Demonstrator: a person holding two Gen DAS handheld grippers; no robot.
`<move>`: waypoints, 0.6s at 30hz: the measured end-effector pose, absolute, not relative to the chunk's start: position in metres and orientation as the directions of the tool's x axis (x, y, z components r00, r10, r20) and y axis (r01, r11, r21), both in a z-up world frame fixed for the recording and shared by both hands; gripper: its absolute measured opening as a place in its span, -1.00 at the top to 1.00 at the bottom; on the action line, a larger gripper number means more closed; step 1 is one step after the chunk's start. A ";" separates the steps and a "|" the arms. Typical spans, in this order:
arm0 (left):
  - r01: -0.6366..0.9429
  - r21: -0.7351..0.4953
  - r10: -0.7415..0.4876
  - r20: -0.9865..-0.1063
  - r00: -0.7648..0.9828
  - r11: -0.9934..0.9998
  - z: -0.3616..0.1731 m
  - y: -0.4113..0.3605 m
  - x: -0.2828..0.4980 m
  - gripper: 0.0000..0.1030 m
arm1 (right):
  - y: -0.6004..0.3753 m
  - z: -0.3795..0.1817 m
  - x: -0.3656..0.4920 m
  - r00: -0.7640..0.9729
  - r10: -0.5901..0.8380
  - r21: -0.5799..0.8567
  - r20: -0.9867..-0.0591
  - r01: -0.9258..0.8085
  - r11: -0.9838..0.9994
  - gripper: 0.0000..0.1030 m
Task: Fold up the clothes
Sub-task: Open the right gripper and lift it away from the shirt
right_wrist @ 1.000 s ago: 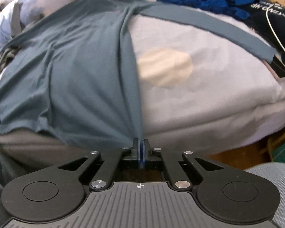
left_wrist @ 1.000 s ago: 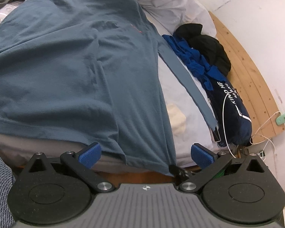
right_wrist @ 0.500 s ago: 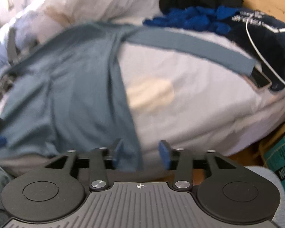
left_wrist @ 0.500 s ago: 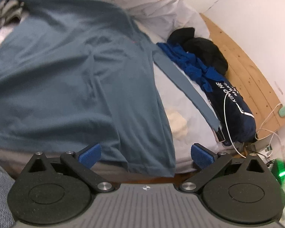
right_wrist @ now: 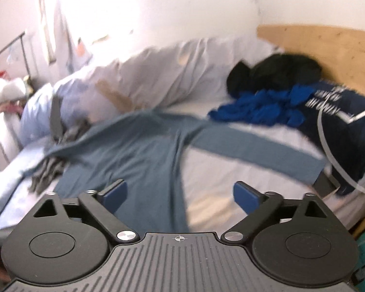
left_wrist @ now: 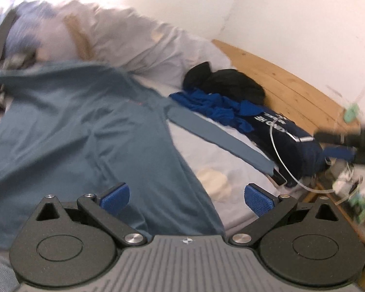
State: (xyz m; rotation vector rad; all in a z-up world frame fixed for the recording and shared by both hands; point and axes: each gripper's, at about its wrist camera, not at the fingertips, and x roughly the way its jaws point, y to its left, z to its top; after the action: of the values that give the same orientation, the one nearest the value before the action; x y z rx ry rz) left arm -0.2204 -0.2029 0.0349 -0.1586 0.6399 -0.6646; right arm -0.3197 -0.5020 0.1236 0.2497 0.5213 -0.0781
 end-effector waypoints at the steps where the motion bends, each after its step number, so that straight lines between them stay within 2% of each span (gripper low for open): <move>1: 0.544 -0.309 -0.620 -0.495 0.609 0.780 0.036 -0.206 -0.225 -1.00 | -0.512 0.122 -0.322 0.877 -0.030 0.217 -0.480 0.152 0.964 -0.98; 6: 0.525 -0.267 -0.578 -0.528 0.622 0.808 0.028 -0.220 -0.241 -1.00 | -0.564 0.099 -0.336 0.881 -0.120 0.306 -0.458 0.283 0.909 -0.99; 10: 0.523 -0.233 -0.554 -0.558 0.618 0.820 0.025 -0.239 -0.247 -1.00 | -0.590 0.085 -0.341 0.877 -0.122 0.370 -0.465 0.318 0.873 -0.99; 14: 0.566 -0.196 -0.565 -0.561 0.605 0.801 0.034 -0.267 -0.246 -1.00 | -0.607 0.089 -0.348 0.904 -0.145 0.407 -0.403 0.319 0.856 -0.99; 18: 0.602 -0.156 -0.577 -0.542 0.611 0.783 0.047 -0.306 -0.237 -1.00 | -0.639 0.081 -0.367 0.893 -0.300 0.460 -0.336 0.433 0.775 -1.00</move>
State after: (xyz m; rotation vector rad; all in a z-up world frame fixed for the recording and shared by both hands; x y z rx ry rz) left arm -0.2369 -0.3065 0.0465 0.0433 0.6104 -0.6805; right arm -0.3674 -0.6394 0.0813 0.5564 0.2511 -0.4012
